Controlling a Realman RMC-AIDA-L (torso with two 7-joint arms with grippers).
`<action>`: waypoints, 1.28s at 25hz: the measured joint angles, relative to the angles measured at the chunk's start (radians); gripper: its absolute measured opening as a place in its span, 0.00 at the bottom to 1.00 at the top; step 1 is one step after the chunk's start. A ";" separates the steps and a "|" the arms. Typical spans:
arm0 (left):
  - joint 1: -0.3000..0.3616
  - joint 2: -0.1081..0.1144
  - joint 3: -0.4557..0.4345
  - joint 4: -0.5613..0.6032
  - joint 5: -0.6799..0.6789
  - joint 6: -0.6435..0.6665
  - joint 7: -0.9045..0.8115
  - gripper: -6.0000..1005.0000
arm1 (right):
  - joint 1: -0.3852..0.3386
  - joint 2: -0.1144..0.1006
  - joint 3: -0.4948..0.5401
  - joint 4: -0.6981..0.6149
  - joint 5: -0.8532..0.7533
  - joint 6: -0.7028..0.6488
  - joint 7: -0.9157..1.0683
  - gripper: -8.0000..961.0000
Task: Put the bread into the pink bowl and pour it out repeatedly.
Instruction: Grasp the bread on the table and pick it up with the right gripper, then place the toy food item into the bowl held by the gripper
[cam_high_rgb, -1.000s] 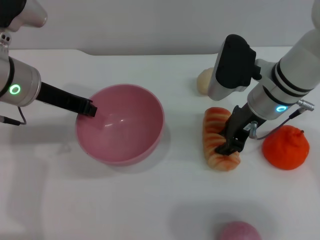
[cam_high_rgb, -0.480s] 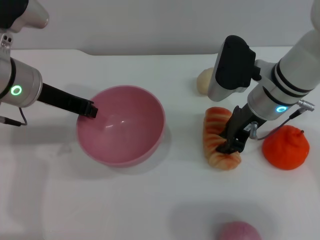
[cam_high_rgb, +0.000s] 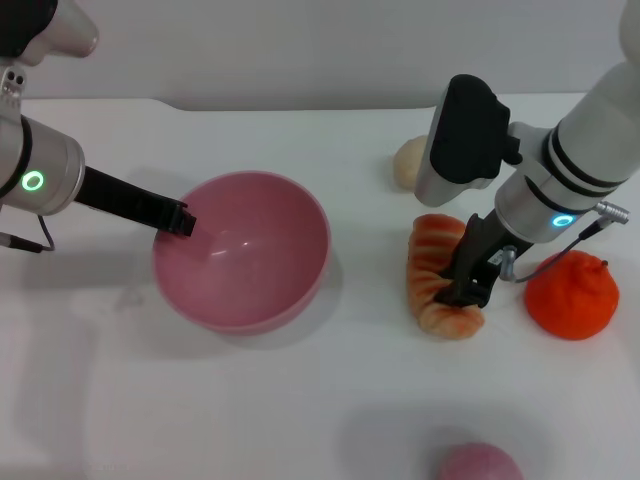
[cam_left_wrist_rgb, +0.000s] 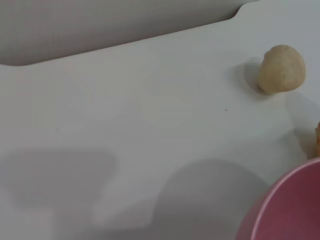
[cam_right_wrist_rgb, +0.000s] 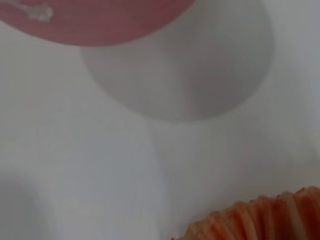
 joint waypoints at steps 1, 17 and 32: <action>0.000 0.000 0.000 0.000 0.000 0.000 0.000 0.05 | 0.000 0.000 -0.003 0.000 0.000 0.000 0.000 0.26; 0.000 0.000 0.003 -0.001 -0.001 0.000 0.000 0.05 | -0.008 0.000 -0.006 -0.017 0.000 0.000 0.005 0.19; -0.013 0.005 0.002 0.004 -0.001 0.000 0.000 0.05 | -0.161 -0.006 0.004 -0.457 -0.033 -0.046 0.097 0.17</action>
